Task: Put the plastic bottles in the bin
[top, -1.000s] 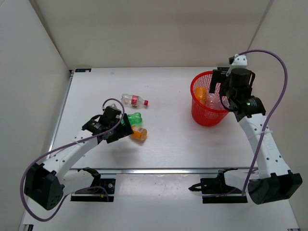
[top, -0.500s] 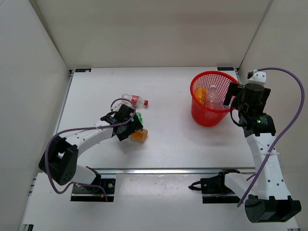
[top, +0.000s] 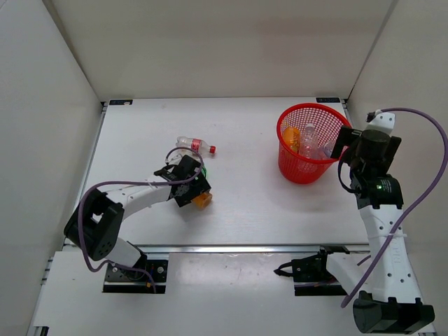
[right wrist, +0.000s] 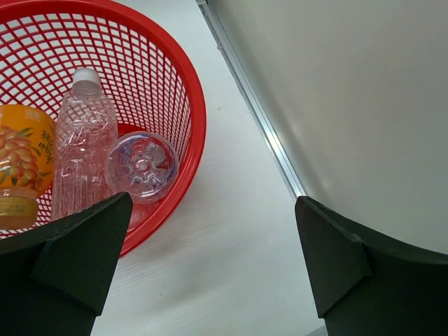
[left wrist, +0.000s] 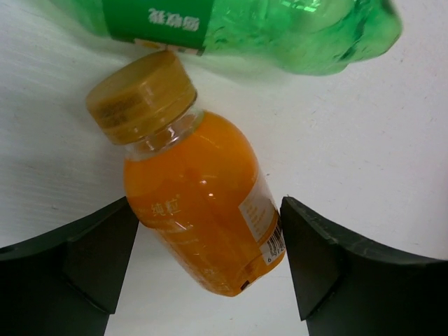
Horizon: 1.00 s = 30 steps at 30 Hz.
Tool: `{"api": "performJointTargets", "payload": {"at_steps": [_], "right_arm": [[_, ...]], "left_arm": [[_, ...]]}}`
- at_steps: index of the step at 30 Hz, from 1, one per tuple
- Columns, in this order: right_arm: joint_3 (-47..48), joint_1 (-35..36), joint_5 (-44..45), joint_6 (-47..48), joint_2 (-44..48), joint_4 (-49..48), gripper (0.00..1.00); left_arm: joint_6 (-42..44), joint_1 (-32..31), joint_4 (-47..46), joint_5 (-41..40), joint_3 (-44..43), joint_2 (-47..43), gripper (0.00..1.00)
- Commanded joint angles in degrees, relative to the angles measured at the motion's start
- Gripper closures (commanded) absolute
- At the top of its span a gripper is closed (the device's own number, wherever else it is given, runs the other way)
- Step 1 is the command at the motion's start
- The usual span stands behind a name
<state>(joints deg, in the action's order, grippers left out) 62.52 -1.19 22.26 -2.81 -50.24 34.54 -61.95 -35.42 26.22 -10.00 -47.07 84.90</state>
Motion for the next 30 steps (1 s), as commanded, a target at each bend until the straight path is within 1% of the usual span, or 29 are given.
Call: {"api": "performJointTargets", "payload": {"at_steps": [1,2,3,5,6,7,8,9,10,11,13,18,19,21,23,24,25,26,27,28,29,30], "right_arm": [[-1.6,0.1,1.2,-1.1,2.1,-0.9,0.01],[-2.0,0.1,0.9,-1.2,2.6,-0.5,0.01],[-2.1,-0.2,0.3,-1.6,2.9,-0.1,0.01],[-2.4,-0.7,-0.5,-2.2,3.5,1.1,0.01],[-2.6,-1.2,-0.8,-2.6,3.7,1.2,0.01],[-3.2,-1.3,-1.2,-2.9,4.6,1.5,0.01],[-3.4,-1.4,-1.2,-2.8,4.4,1.8,0.0],[-3.5,-1.3,-0.6,-3.1,5.4,2.5,0.01],[-3.7,-1.4,-0.3,-2.9,6.2,2.0,0.01],[-3.9,-1.5,-0.3,-2.9,6.4,1.8,0.01],[-4.4,-1.9,-0.5,-2.0,7.0,2.5,0.01],[-3.5,-1.1,0.0,-2.9,6.8,3.0,0.01],[-4.3,-0.7,0.2,-2.7,7.8,2.2,0.0],[-4.9,0.0,1.4,-3.8,7.9,1.9,0.01],[-5.0,-0.9,2.9,-4.7,7.1,3.9,0.01],[-4.9,-2.6,3.6,-5.3,6.7,5.1,0.01],[-5.0,-3.5,3.1,-6.1,6.1,5.7,0.01],[-5.8,-5.7,2.7,-6.4,6.0,6.9,0.01],[-6.4,-8.1,1.4,-7.7,6.0,8.2,0.01],[-7.1,-11.1,1.2,-10.0,5.9,11.4,0.01],[-7.5,-12.5,-0.1,-11.2,6.5,12.2,0.01],[-9.5,-15.9,-0.5,-11.3,7.4,12.9,0.01]], "left_arm": [[0.3,-0.4,-1.8,-0.1,1.7,-1.0,0.12],[0.6,-0.3,-1.7,-0.5,2.2,-1.1,0.16],[1.0,-0.2,-1.5,-0.8,2.4,-1.2,0.18],[2.3,0.4,-1.8,-1.0,2.8,-1.5,0.26],[2.4,0.0,-1.6,-0.6,3.4,-1.6,0.28],[2.9,0.0,-1.7,-0.7,3.6,-2.0,0.35],[3.0,-0.2,-0.9,-1.4,3.7,-2.6,0.39],[3.3,-1.0,0.3,-2.0,3.3,-3.1,0.41],[4.0,-2.1,0.8,-1.3,2.8,-3.9,0.46],[4.9,-2.5,2.4,-1.3,2.5,-5.5,0.48],[6.1,-5.0,4.7,0.3,2.8,-8.5,0.5],[7.5,-7.7,10.3,6.8,3.6,-18.9,0.53],[9.3,-7.6,9.9,8.1,2.3,-20.6,0.53],[12.4,-9.7,9.1,9.6,-0.8,-21.0,0.53],[17.0,-11.9,10.2,9.2,-11.8,-18.2,0.51],[20.3,-12.6,11.6,7.3,-15.6,-14.3,0.5],[23.9,-13.9,12.4,5.0,-22.7,-10.2,0.5],[25.2,-14.6,12.5,4.4,-29.2,-8.1,0.49],[27.3,-14.8,11.2,4.5,-32.4,-3.7,0.5],[29.7,-15.1,9.3,6.8,-38.1,0.3,0.49],[30.7,-14.9,8.2,7.4,-44.4,4.5,0.48],[31.4,-16.0,8.2,7.6,-51.8,7.3,0.47]]}}
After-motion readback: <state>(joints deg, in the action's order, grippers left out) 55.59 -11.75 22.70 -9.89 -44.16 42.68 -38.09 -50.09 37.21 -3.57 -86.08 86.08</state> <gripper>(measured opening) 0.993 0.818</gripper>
